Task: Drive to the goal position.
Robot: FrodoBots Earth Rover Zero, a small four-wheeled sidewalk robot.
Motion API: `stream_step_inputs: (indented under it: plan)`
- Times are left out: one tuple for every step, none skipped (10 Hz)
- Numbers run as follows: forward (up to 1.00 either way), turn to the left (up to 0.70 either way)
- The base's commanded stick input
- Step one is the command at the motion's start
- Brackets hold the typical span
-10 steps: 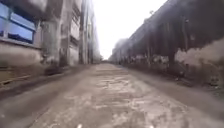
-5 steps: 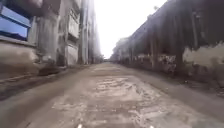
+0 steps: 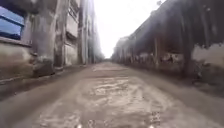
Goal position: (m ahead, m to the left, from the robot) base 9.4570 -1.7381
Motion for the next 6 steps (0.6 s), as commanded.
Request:
stream_step_inputs:
  plan:
    - [0.70,0.00]
    - [0.70,0.00]
    - [0.70,0.00]
    - [0.70,0.00]
    - [0.70,0.00]
    - [0.70,0.00]
